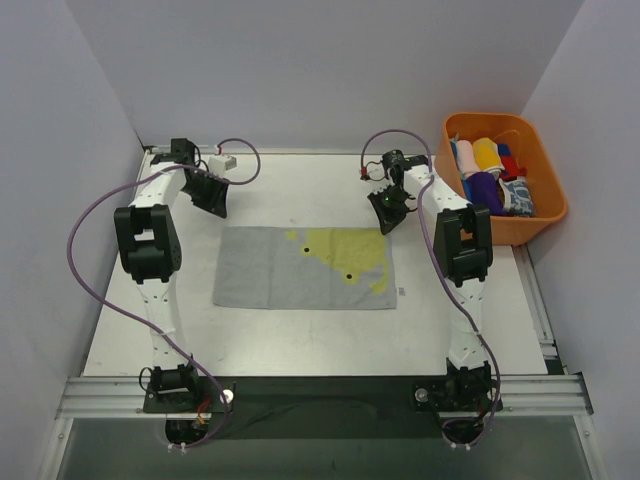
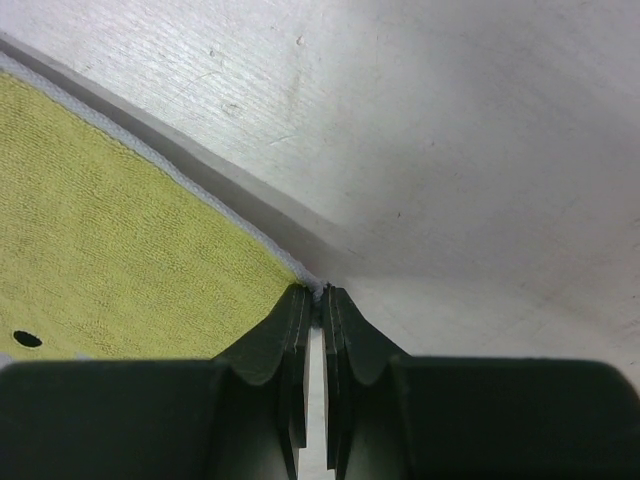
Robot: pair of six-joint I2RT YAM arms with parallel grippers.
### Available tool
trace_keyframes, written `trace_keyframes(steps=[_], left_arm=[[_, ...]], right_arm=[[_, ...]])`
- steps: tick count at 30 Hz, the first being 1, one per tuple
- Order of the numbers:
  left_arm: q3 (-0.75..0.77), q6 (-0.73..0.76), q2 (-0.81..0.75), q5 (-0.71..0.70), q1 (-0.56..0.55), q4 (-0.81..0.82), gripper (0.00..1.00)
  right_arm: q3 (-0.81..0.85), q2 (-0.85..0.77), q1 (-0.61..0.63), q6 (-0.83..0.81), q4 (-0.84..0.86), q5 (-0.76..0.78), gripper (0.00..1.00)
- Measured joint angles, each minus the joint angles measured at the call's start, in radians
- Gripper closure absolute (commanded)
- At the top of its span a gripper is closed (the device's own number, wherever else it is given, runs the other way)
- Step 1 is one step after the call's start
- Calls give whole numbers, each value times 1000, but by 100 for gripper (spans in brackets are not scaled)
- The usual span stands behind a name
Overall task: Roll the towels
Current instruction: Fold the towel
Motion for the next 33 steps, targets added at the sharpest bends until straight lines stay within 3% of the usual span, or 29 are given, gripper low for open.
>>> trace_keyframes(steps=[22,25,33], left_arm=[[-82,24,-2,-114,-62,-12,61],[-104,31,-16,-141,-79,4,66],[-181,19,-58,-223,-108,68,92]], right_arm=[[0,0,0,-3,0,0,100],[0,0,0,-3,0,1,100],[0,0,0,-3,0,1,100]])
